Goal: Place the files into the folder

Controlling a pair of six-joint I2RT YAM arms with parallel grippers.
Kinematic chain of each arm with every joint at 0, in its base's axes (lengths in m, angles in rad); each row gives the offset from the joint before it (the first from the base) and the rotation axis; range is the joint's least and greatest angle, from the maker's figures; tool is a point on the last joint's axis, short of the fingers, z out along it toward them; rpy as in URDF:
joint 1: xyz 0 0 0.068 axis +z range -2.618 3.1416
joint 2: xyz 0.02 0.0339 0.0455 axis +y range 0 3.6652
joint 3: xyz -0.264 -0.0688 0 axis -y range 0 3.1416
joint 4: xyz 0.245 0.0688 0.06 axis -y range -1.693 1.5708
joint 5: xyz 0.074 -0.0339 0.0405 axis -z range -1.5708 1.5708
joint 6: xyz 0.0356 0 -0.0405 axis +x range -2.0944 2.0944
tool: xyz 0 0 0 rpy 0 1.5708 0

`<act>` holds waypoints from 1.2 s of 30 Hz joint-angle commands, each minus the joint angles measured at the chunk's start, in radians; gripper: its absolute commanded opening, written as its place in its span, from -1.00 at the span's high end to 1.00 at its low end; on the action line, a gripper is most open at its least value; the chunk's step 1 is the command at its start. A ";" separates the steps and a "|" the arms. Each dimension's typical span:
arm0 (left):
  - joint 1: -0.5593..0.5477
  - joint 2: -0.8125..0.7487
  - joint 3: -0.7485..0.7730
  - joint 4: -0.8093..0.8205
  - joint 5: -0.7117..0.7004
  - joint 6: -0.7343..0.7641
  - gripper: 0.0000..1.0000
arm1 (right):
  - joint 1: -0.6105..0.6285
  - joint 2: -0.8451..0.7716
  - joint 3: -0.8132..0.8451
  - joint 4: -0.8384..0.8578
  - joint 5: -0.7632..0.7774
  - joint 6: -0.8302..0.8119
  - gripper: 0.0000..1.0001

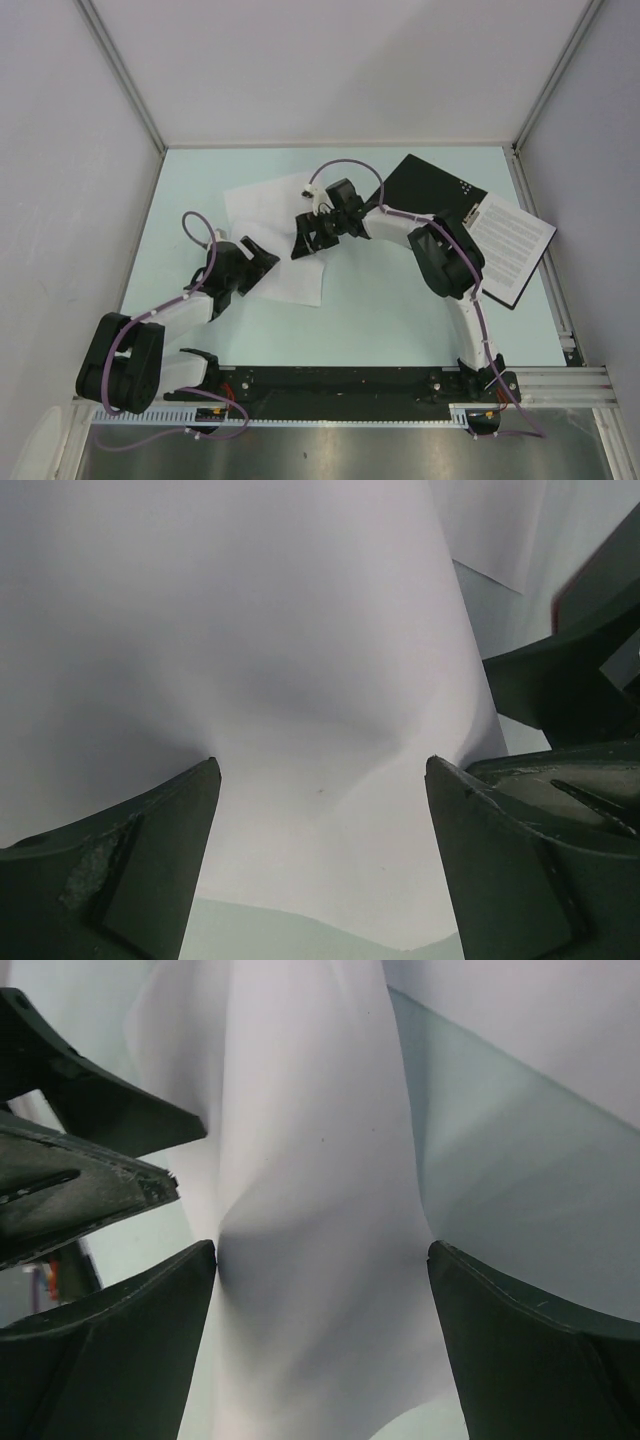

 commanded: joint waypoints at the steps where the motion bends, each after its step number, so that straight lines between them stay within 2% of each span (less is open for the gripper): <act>1: 0.001 0.003 0.001 -0.039 -0.013 0.052 -0.81 | -0.019 -0.087 -0.098 0.090 -0.130 0.197 -0.82; 8: 0.001 0.003 0.050 -0.074 0.011 0.109 -0.82 | -0.024 -0.116 -0.248 0.416 -0.247 0.466 -0.82; 12: 0.001 0.038 0.055 -0.048 0.051 0.111 -0.82 | -0.012 -0.116 -0.310 0.606 -0.258 0.630 -0.84; 16: 0.001 0.058 0.055 -0.037 0.065 0.123 -0.80 | -0.004 -0.116 -0.336 0.745 -0.242 0.715 -0.89; 22: 0.001 0.029 0.059 -0.049 0.072 0.145 -0.79 | -0.012 -0.091 -0.336 0.783 -0.227 0.666 -0.94; 29: 0.001 -0.060 0.099 -0.118 0.071 0.200 -0.83 | -0.001 -0.125 -0.336 0.570 -0.175 0.494 -0.93; 36: 0.001 -0.141 0.116 -0.164 0.077 0.203 -0.93 | 0.007 -0.116 -0.337 0.549 -0.144 0.482 -0.80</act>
